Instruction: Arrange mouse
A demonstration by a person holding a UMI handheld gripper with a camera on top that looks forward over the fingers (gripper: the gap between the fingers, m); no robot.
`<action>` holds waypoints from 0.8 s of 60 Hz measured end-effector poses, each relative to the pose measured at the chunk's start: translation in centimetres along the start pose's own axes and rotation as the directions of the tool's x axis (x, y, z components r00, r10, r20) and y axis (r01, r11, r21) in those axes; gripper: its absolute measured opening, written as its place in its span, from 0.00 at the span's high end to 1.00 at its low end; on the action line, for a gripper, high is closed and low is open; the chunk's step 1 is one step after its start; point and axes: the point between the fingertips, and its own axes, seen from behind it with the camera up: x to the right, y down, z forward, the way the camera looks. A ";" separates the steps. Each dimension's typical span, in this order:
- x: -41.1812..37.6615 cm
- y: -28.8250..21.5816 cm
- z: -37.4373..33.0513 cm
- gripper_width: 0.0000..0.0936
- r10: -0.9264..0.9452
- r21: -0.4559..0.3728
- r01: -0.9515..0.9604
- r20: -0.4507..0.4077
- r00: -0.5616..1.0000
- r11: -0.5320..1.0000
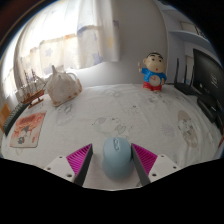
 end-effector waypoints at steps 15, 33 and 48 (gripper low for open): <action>0.3 -2.0 -0.3 0.57 -0.083 0.002 0.083 -0.070 0.994 0.997; -14.5 -17.2 -5.8 0.61 -0.051 0.149 0.042 0.054 0.997 0.988; -31.4 -14.2 -2.3 0.61 -0.061 0.082 0.046 0.193 0.979 0.996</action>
